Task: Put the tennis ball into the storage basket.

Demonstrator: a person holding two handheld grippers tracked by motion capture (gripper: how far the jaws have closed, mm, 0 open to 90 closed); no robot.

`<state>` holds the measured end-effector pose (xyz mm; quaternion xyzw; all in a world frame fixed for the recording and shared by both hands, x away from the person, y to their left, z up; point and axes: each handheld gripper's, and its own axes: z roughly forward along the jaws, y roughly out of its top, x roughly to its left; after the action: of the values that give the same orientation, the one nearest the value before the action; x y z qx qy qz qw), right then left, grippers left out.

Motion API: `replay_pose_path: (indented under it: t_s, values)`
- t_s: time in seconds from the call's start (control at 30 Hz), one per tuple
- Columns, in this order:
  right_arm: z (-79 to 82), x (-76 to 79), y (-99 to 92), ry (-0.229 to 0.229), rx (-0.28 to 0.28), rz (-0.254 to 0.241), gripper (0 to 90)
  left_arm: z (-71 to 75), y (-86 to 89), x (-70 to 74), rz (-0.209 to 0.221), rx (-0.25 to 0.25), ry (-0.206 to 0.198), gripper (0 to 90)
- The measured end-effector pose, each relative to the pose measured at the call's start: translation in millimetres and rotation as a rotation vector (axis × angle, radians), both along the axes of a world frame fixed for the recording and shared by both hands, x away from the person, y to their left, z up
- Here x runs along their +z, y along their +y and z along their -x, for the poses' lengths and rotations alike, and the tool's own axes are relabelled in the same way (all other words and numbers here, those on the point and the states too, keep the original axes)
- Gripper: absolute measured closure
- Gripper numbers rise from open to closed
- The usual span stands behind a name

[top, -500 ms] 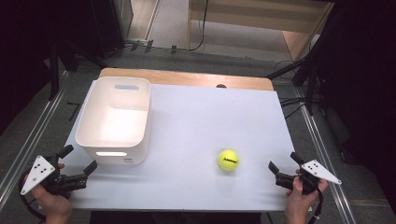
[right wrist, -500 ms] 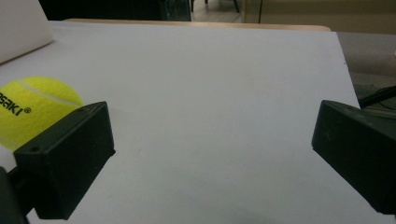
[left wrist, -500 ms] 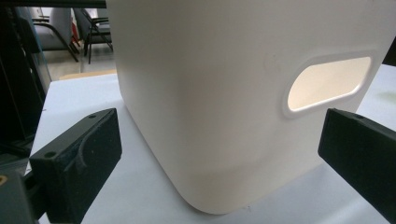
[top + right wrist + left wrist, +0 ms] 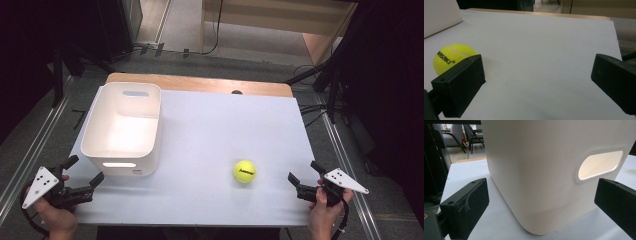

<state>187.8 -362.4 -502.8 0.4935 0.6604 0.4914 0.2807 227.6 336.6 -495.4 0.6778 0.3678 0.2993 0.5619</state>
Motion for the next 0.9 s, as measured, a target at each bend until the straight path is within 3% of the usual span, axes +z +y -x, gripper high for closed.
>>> replay_pose_path:
  t_s: [0.2, 0.37, 0.9]
  values:
    - [-1.8, 15.0, 10.1, 0.020, 0.049, 0.030, 0.0, 0.1, -0.3, -0.1, -0.001, 0.001, -0.001, 0.0]
    - [-6.7, 23.7, 23.1, 0.046, 0.105, 0.084, 0.0, 0.1, -0.1, 0.0, -0.002, 0.001, -0.001, 0.0]
    - [-22.5, 47.8, 52.3, 0.096, 0.233, 0.148, 0.0, 0.1, -0.4, 0.0, -0.004, -0.002, -0.001, 0.0]
